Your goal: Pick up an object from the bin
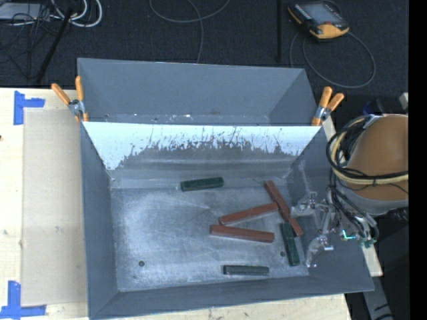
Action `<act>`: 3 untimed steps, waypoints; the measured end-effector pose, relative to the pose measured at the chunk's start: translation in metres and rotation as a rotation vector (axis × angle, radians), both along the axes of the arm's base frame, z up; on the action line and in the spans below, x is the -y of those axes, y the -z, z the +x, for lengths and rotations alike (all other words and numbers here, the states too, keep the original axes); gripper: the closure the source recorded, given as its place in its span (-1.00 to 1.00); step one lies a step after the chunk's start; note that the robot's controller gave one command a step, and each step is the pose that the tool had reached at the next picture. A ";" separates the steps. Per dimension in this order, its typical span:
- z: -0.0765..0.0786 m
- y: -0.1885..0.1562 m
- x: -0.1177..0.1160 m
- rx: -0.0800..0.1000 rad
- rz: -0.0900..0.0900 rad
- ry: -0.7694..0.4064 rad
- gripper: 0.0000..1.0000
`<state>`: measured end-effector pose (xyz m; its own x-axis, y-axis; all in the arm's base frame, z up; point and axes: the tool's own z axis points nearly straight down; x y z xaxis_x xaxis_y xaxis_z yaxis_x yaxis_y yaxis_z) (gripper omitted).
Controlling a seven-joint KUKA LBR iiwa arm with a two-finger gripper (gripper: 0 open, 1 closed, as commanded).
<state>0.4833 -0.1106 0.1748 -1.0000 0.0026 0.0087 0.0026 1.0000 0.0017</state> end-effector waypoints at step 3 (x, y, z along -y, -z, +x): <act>0.059 0.100 -0.006 0.008 -0.003 0.158 -1.00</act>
Offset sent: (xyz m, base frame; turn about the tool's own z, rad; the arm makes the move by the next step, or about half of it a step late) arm 0.0582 0.0052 -0.0995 0.1625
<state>0.5418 -0.1044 0.0751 -0.9871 0.1604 0.0004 0.1604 0.9871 -0.0003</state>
